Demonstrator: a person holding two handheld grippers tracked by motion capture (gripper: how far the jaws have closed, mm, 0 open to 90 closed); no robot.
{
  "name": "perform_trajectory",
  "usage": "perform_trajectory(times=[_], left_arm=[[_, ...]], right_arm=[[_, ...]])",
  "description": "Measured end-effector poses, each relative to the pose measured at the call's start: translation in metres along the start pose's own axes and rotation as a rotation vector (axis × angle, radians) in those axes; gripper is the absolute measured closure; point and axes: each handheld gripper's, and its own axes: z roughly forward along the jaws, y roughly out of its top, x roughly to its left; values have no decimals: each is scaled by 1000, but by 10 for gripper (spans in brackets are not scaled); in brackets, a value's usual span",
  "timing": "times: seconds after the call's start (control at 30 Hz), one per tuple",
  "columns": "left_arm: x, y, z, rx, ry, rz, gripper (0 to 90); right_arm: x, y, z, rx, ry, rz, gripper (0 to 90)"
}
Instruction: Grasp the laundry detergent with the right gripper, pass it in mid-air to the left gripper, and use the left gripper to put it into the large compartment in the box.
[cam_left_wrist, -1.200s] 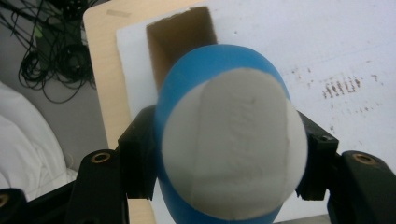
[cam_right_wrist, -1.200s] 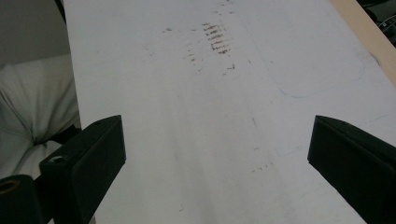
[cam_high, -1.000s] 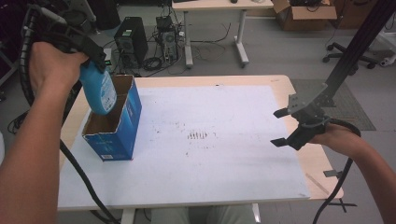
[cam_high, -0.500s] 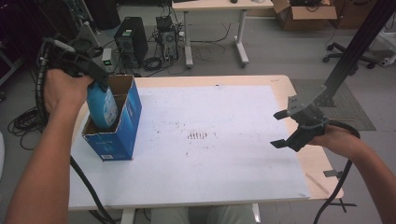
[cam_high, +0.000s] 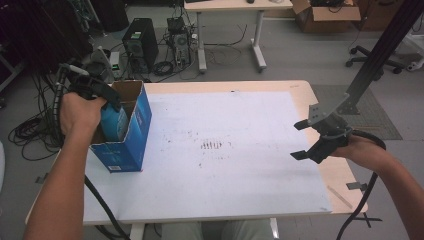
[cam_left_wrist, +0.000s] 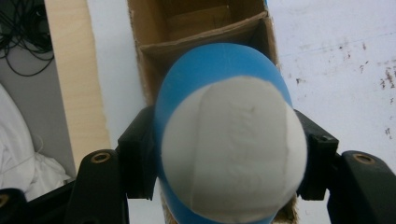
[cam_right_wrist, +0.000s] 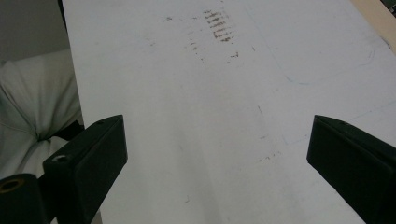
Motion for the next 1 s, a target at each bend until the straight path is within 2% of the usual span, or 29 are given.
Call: perform_trajectory(times=[0.37,0.6,1.0], left_arm=[[4,-5,26,12,-12,-10,378],[3,-8,35,21,-4,0,378],[4,-12,53,44,-15,-4,378]], right_arm=[[-2,-5,1,2,1,17,45],[-2,-5,2,5,7,22,48],[-3,-5,3,7,-2,23,42]])
